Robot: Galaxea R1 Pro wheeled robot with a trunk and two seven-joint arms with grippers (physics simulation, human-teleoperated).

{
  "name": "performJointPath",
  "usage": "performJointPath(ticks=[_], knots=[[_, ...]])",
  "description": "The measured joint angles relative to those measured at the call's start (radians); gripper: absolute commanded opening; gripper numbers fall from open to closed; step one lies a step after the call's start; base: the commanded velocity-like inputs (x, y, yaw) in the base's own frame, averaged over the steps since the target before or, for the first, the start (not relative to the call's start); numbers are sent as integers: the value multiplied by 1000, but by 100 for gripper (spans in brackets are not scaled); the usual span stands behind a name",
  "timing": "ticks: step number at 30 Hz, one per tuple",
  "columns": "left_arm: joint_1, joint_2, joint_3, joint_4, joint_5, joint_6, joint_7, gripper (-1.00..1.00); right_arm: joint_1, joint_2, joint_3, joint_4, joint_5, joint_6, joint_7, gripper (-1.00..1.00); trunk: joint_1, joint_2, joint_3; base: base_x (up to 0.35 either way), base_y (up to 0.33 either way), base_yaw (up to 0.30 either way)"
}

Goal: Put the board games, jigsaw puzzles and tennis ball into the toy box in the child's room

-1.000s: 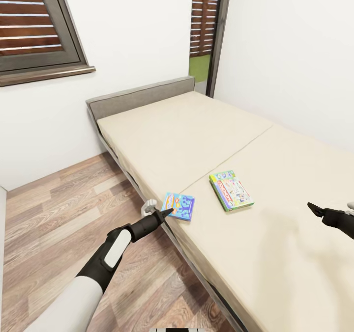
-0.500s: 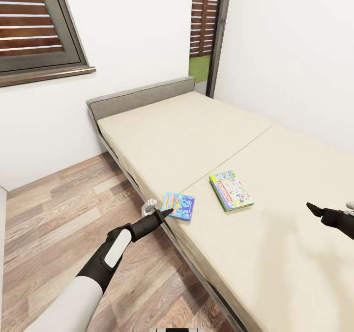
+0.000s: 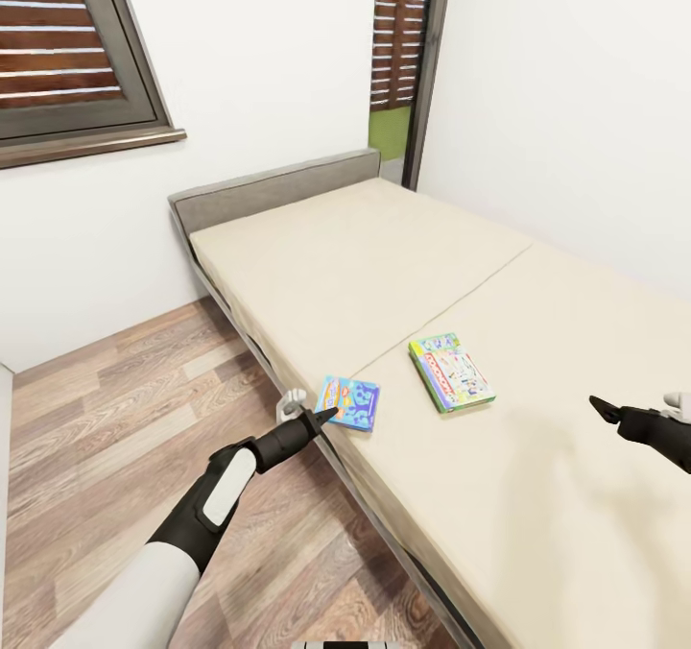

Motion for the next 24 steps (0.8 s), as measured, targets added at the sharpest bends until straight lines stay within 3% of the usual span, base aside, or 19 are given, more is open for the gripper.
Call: performJointPath(ticks=[4, 9, 19, 20, 21, 24], knots=[[10, 14, -25, -41, 7, 2, -3, -100, 0, 0, 2, 0, 0, 0, 0, 100, 7, 0, 0, 0, 0, 0], [-7, 44, -99, -92, 14, -1, -1, -100, 0, 0, 3, 0, 0, 0, 0, 100, 7, 0, 0, 0, 0, 0], [-6, 55, -138, -118, 6, -11, -1, -100, 0, 0, 4, -1, 0, 0, 0, 100, 7, 0, 0, 0, 0, 0], [-6, 27, -147, -119, 15, -5, -3, -100, 0, 1, 4, -1, 0, 0, 0, 100, 8, 0, 0, 0, 0, 0], [-6, -56, -150, -121, 22, -3, -5, -100, 0, 1, 4, -1, 1, -1, 0, 100, 7, 0, 0, 0, 0, 0], [-6, -58, -152, -122, 25, -3, -5, -100, 0, 1, 4, -1, 1, 0, 0, 100, 7, 0, 0, 0, 0, 0]])
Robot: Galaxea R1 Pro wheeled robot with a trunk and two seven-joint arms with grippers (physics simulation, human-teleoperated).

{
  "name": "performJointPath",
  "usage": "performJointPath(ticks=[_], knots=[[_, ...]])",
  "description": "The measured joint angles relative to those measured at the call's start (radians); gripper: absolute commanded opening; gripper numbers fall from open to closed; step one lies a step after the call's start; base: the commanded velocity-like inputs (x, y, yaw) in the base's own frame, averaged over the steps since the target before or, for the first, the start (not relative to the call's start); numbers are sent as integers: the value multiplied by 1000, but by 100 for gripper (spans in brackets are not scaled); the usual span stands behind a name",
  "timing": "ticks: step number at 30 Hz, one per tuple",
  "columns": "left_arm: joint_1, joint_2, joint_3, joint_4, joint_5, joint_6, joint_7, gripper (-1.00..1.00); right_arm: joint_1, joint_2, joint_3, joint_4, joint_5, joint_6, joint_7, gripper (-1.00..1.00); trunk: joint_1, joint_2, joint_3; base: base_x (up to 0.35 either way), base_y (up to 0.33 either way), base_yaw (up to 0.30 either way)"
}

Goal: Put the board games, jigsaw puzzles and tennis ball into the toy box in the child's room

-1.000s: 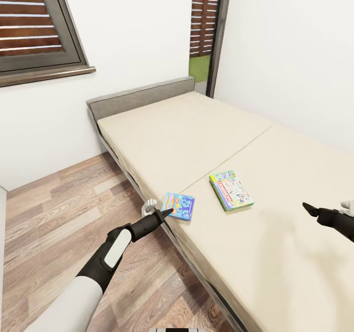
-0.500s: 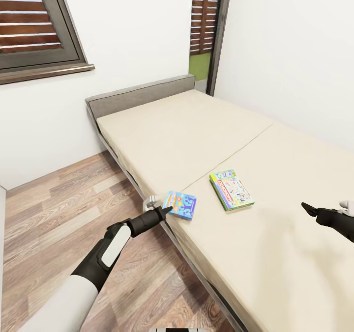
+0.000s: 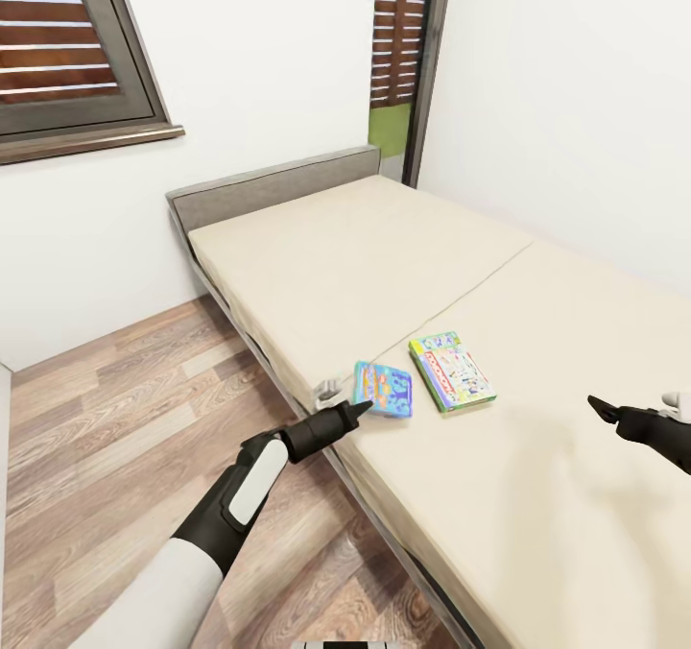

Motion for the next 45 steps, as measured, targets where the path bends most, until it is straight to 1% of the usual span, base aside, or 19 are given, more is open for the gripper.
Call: performJointPath(ticks=[7, 16, 21, 22, 23, 26, 35, 38, 40, 41, 42, 43, 45], knots=[[0, 0, -4, -3, -2, 0, 0, -100, 0, 0, 0, 0, 0, 0, 0, 100, 0, 0, 0, 0, 0, 0], [4, 0, -5, -47, -1, 4, 3, -100, 0, 1, 0, 0, 0, 0, 0, 100, 0, 0, 0, 0, 0, 0], [6, 0, -5, -56, -4, 5, 9, -100, 0, 1, 0, 1, 0, 0, 0, 100, 0, 0, 0, 0, 0, 0], [30, 7, -5, -102, 0, 19, 8, -100, 0, -2, -3, 0, 1, 0, 0, 100, 0, 0, 0, 0, 0, 0], [34, 8, -4, -112, -4, 27, 8, -100, 0, -2, -3, 1, 0, 0, 0, 100, 0, 0, 0, 0, 0, 0], [48, 10, -4, -136, -5, 59, 8, -100, 0, -3, -3, 1, 1, 0, 0, 100, 0, 0, 0, 0, 0, 0], [67, 15, -4, -179, -4, 100, 7, -100, 0, -9, -7, 0, 1, 1, 0, 100, 0, 0, 0, 0, 0, 0], [89, 18, -1, -217, -1, 120, 7, -100, 0, -10, -10, 1, 1, 1, 0, 100, 0, 0, 0, 0, 0, 0], [110, 20, 4, -253, 3, 154, 7, -100, 0, -11, -12, 1, 1, 1, 1, 100, 0, 0, 0, 0, 0, 0], [111, 20, 4, -254, 2, 154, 7, -100, 0, -11, -12, 1, 1, 1, 1, 100, 0, 0, 0, 0, 0, 0], [122, 20, 5, -276, 6, 175, 8, -100, 0, -12, -13, 1, 1, 2, 1, 100, 0, 0, 0, 0, 0, 0], [146, 21, 6, -329, 11, 215, 10, -100, 0, -13, -15, 1, 1, 3, 1, 100, 0, 0, 0, 0, 0, 0], [172, 22, 6, -381, 3, 241, 20, -100, 0, -13, -17, 1, 1, 4, 1, 100, 0, 0, 0, 0, 0, 0]])
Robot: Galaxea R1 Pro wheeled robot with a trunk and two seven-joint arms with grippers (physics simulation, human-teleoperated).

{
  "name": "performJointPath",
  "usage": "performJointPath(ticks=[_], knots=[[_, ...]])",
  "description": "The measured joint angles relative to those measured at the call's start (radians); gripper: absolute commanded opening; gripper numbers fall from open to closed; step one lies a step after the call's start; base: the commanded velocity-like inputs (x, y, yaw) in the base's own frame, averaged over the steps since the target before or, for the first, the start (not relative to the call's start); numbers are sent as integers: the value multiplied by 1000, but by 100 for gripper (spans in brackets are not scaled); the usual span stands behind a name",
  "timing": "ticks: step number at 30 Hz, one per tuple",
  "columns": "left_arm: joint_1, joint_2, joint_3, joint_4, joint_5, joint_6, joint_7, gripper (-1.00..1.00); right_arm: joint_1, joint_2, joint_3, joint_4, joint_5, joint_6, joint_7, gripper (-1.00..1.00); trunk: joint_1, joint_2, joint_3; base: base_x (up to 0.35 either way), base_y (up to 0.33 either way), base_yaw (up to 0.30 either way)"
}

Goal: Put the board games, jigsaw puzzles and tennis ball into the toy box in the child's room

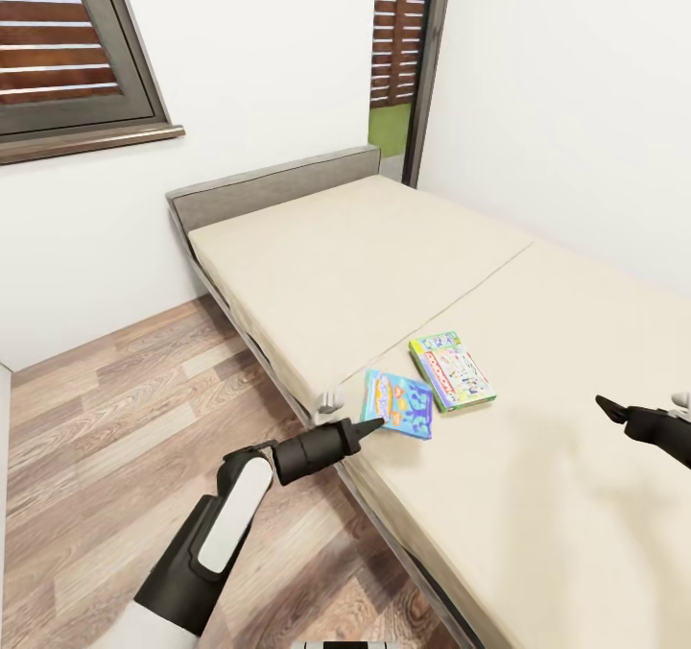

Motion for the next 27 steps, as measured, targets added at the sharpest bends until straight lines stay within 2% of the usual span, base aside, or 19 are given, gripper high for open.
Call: performJointPath(ticks=[3, 7, 12, 27], knots=[[28, 1, 3, -38, -3, 17, 25, -100, 0, 0, -2, 0, 0, 1, 0, 100, 0, 0, 0, 0, 0, 0], [72, 1, 8, -81, -4, 34, 93, -100, 0, -1, -4, 0, 0, 2, 0, 100, 0, 0, 0, 0, 0, 0], [94, 0, 7, -111, 6, 43, 144, -100, 0, -1, -5, 0, -1, 2, 1, 100, 0, 0, 0, 0, 0, 0], [107, 1, 6, -134, 4, 45, 169, -100, 0, 1, -1, 0, -1, -3, 0, 100, 0, 0, 0, 0, 0, 0]])
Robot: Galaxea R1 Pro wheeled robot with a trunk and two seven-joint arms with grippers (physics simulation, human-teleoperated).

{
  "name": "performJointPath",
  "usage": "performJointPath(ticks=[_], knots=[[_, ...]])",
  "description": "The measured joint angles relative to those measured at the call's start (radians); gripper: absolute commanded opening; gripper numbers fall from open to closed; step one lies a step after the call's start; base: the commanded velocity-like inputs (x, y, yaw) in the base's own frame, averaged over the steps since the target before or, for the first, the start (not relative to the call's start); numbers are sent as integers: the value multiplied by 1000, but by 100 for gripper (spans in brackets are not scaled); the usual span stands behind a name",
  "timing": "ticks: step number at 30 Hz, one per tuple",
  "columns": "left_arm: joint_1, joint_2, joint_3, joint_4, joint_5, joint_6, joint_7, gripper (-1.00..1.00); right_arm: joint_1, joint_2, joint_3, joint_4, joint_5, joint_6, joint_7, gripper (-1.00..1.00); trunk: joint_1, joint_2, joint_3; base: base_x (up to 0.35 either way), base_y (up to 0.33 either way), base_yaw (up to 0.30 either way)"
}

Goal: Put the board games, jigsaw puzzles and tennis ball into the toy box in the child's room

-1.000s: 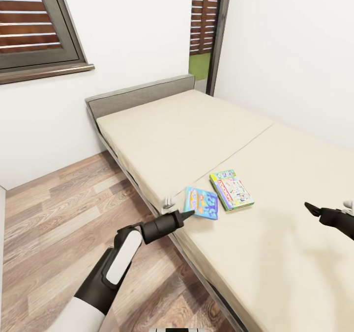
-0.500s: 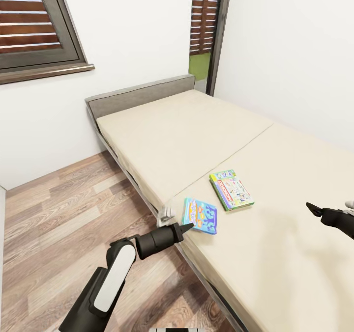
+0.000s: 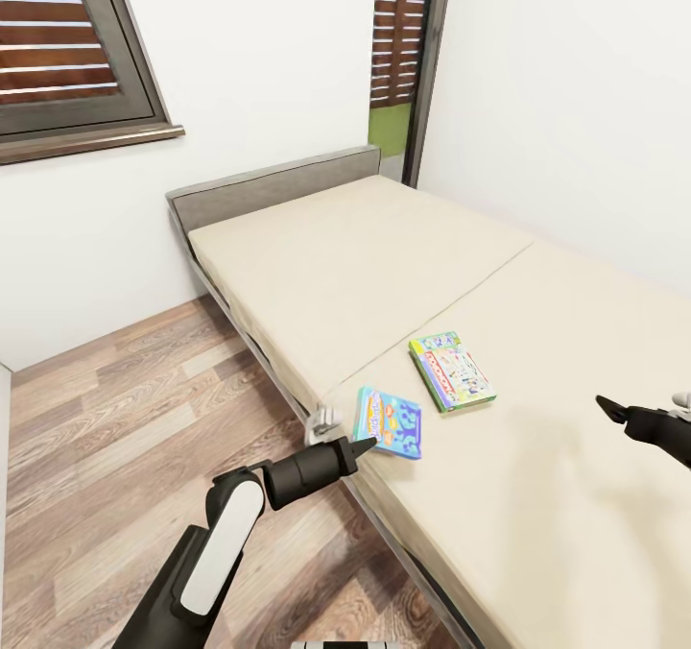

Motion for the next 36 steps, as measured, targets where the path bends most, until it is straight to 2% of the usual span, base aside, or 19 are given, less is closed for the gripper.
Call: performJointPath(ticks=[2, 23, 26, 29, 30, 32, 33, 34, 36], knots=[[1, 0, 1, 0, -1, -1, 1, -100, 0, 0, 3, 0, 0, 0, 0, 100, 0, 0, 0, 0, 0, 0], [10, 24, 4, 9, -5, -19, 4, -100, -1, 10, 16, 0, -1, 5, 0, 100, -80, 147, 66, 0, 0, 0], [11, 26, 4, 11, -5, -20, 5, -100, -1, 11, 21, 0, 0, 5, 0, 100, -92, 168, 75, 0, 0, -14], [11, 32, 5, 12, -6, -21, 6, -100, -1, 11, 44, 0, 1, 6, -1, 100, -103, 189, 85, 0, 0, -13], [11, 44, 5, 13, -9, -35, 7, -100, -3, 7, 74, 0, -2, 39, 0, 100, -107, 196, 88, 0, 0, -3], [11, 45, 4, 13, -3, -40, 4, -100, -8, 6, 77, 0, -1, 89, 0, 100, -115, 210, 95, 0, 0, -2], [11, 45, 4, 13, -5, -40, 3, -100, -8, 6, 77, 0, -1, 90, 0, 100, -119, 217, 98, 0, 0, -1], [11, 46, 3, 12, -2, -43, 0, -100, -13, 9, 78, 0, -1, 142, -5, 100, -123, 224, 101, 0, 0, 0], [11, 47, 3, 11, -3, -45, 0, -100, -15, 10, 80, 0, -2, 144, -9, 100, -130, 238, 107, 0, 0, 0]])
